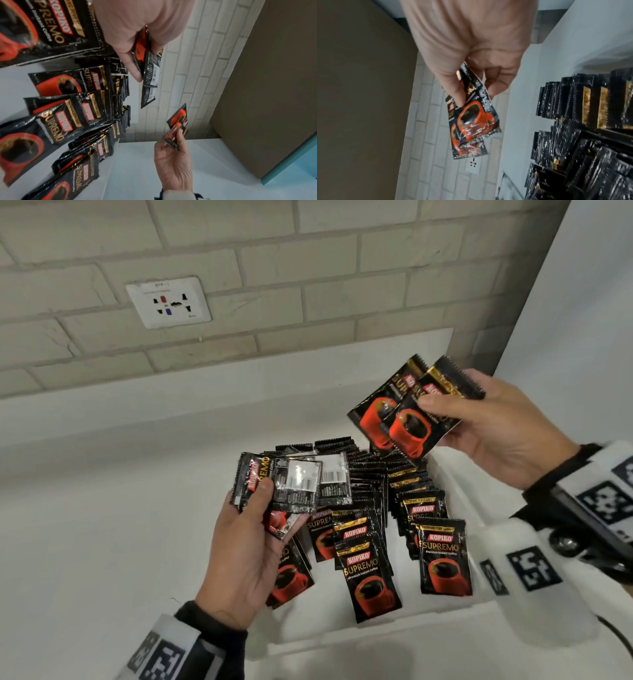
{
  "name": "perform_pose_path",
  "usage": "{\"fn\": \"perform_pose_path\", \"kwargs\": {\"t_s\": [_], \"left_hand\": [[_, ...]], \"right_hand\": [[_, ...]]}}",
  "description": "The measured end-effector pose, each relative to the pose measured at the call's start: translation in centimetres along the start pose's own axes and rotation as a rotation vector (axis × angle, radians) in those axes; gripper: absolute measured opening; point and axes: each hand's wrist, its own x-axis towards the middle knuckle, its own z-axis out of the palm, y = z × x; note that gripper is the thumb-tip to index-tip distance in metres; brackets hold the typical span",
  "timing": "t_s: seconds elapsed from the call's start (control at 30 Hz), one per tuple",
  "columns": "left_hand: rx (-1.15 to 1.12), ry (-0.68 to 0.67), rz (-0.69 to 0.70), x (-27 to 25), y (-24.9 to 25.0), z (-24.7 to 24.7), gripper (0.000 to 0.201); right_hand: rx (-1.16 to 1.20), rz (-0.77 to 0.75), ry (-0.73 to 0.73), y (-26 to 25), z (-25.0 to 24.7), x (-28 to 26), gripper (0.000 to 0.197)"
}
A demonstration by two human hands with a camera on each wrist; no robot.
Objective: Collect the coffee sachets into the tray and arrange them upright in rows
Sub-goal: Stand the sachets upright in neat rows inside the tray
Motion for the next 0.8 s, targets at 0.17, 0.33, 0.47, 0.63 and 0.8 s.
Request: {"fn": "perform_pose_path", "kwargs": {"t_s": [0.17,0.33,0.47,0.63,0.8], "left_hand": [[-0.017,0.029,0.095,0.3,1.9,-0.7,0.016],[-0.032,0.03,0.192,0.6,3.8,-1.3,0.01],[-0.019,0.02,0.233,0.7,4.7,-1.8,0.009],[-0.012,-0.002,0.231,0.7,4.8,-2.1,0.011],[0.002,-0.003,0.222,0.7,4.8,-2.1,0.011]], "right_hand": [[-0.269,0.049,-0.077,0.9,-1.0,-0.8,0.039],[-0.765,0.047,-0.413,3.0,0.2,-2.4,0.004],[-0.934,0.104,-0.676,4.5,1.8,-3.0,0.006],[-1.266,0.085,-0.898,5.5,3.3,-3.1,0.026],[-1.613,-0.003,-0.904,6.1,4.5,-2.6,0.033]]}}
